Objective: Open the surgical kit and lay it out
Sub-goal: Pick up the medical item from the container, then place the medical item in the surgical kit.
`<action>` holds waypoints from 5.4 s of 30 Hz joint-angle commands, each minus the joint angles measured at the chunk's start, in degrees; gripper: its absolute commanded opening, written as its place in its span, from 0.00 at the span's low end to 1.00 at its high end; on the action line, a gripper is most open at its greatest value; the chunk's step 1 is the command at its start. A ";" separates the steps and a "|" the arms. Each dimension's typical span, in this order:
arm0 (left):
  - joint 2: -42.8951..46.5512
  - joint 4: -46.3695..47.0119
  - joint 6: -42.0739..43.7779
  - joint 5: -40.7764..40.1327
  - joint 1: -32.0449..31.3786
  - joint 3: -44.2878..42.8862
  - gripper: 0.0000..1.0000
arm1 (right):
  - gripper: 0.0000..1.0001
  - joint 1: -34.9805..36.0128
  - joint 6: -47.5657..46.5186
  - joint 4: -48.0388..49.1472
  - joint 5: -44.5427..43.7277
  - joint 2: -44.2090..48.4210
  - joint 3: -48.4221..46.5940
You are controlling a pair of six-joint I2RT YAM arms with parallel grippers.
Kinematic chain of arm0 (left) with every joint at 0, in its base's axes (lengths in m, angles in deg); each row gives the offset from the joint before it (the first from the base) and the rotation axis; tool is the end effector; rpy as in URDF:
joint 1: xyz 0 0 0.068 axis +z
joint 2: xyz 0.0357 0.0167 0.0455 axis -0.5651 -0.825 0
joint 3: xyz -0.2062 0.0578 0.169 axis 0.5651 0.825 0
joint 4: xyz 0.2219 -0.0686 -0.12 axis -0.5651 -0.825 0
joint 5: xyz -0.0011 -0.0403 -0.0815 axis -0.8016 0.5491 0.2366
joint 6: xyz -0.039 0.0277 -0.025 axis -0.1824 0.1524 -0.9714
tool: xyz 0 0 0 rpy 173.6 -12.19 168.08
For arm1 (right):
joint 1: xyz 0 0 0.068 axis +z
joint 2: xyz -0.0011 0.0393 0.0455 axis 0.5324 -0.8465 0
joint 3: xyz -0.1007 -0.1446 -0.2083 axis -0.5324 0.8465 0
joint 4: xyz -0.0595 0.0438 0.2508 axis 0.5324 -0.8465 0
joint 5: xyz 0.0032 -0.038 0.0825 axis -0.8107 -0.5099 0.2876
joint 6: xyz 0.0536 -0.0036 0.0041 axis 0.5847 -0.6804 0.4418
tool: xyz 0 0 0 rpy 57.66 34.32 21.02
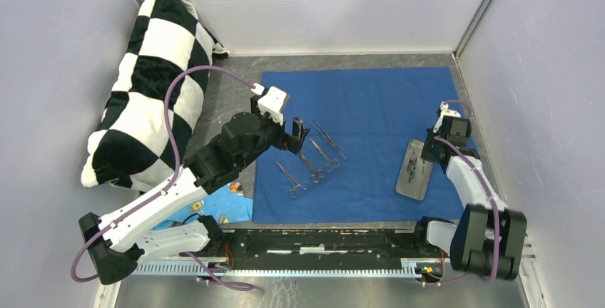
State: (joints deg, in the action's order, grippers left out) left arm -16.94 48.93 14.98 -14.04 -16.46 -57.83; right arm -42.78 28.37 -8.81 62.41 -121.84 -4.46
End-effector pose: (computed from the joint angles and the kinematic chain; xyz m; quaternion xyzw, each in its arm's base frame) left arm 0.1504 -0.1699 0.3628 0.2152 0.7545 -0.2036 0.5857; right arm 0.2260 -0.0425 0.1825 0.1547 0.9353 -0.0079 0.3180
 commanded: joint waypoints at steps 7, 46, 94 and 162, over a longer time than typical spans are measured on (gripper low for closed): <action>3.42 0.49 -17.97 16.37 -0.13 -1.43 0.99 | 0.00 0.59 0.85 14.02 41.60 24.99 2.74; 3.12 51.30 -58.26 46.29 14.13 26.16 0.49 | 0.00 43.27 37.23 57.53 49.04 7.01 1.04; 3.06 3.32 -41.13 22.19 14.11 11.86 0.02 | 0.46 54.93 20.26 26.09 19.63 1.99 -9.67; 11.38 1.75 -6.60 -7.38 14.22 7.99 0.88 | 0.04 42.65 -9.72 -10.63 -1.39 -26.55 -29.86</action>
State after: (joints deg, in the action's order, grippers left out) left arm -5.73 45.90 5.65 -19.74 -2.30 -51.58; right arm -0.29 19.69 -19.28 63.76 -147.20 -31.62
